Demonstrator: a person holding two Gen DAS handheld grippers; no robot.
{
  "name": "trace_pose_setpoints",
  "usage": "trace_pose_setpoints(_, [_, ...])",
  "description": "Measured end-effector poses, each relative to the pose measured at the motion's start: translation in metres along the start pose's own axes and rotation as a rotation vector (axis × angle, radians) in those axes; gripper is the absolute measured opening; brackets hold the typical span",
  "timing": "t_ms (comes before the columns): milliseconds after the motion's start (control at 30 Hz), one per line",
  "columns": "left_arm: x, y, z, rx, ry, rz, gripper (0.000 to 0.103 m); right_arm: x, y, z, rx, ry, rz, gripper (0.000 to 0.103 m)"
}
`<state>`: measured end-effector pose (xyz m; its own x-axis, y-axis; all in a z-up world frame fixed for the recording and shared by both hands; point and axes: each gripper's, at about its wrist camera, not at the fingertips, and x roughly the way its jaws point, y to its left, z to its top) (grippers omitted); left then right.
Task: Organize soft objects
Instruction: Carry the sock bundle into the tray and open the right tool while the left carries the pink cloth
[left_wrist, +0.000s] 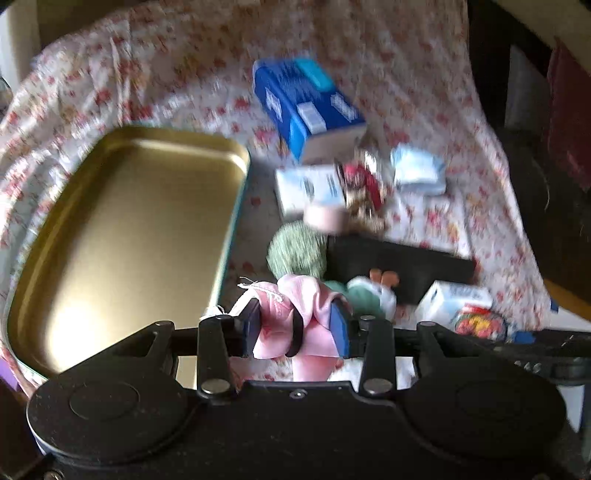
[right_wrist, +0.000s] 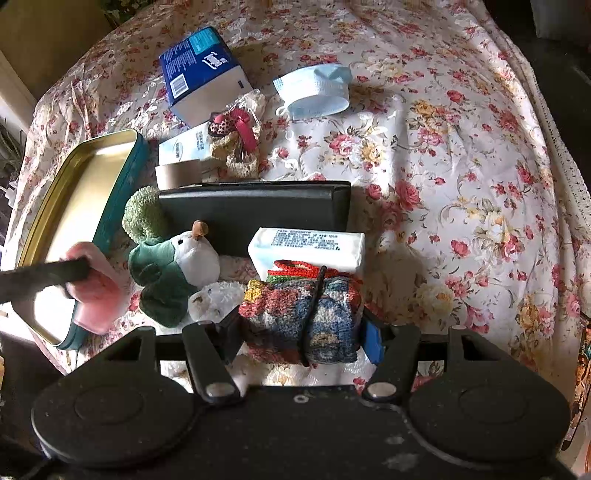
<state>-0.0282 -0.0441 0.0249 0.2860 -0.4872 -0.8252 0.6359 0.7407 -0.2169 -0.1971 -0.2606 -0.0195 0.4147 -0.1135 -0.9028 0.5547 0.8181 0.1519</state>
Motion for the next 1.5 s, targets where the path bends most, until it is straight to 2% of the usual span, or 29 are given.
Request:
trace_pose_setpoints(200, [-0.029, 0.023, 0.011, -0.043, -0.086, 0.008, 0.040, -0.003, 0.001, 0.000, 0.004, -0.011, -0.022, 0.062])
trace_pose_setpoints(467, [-0.046, 0.073, 0.024, -0.164, -0.117, 0.112, 0.040, -0.011, 0.020, -0.001, -0.065, -0.049, -0.085, 0.062])
trace_pose_setpoints(633, [-0.052, 0.091, 0.023, -0.194, -0.115, 0.181, 0.040, -0.014, 0.050, 0.003, -0.098, -0.034, -0.013, 0.062])
trace_pose_setpoints(767, [-0.052, 0.103, 0.022, -0.207, -0.103, 0.239, 0.040, -0.018, 0.088, 0.013, -0.143, -0.055, 0.046, 0.062])
trace_pose_setpoints(900, [-0.049, 0.114, 0.019, -0.242, -0.075, 0.232, 0.041, -0.023, 0.129, 0.030, -0.166, -0.086, 0.123, 0.062])
trace_pose_setpoints(1100, [-0.047, 0.120, 0.018, -0.259, -0.060, 0.248, 0.041, -0.028, 0.183, 0.059, -0.195, -0.123, 0.190, 0.062])
trace_pose_setpoints(1267, [-0.044, 0.125, 0.018, -0.280, -0.048, 0.252, 0.042, -0.025, 0.218, 0.078, -0.219, -0.137, 0.189, 0.062])
trace_pose_setpoints(1367, [-0.042, 0.122, 0.018, -0.270, -0.043, 0.270, 0.046, -0.020, 0.232, 0.087, -0.226, -0.129, 0.193, 0.063])
trace_pose_setpoints(1400, [-0.041, 0.121, 0.018, -0.267, -0.038, 0.273, 0.050, -0.018, 0.236, 0.089, -0.227, -0.125, 0.195, 0.063])
trace_pose_setpoints(1500, [-0.040, 0.119, 0.018, -0.259, -0.035, 0.270, 0.056, -0.008, 0.246, 0.093, -0.225, -0.117, 0.195, 0.067])
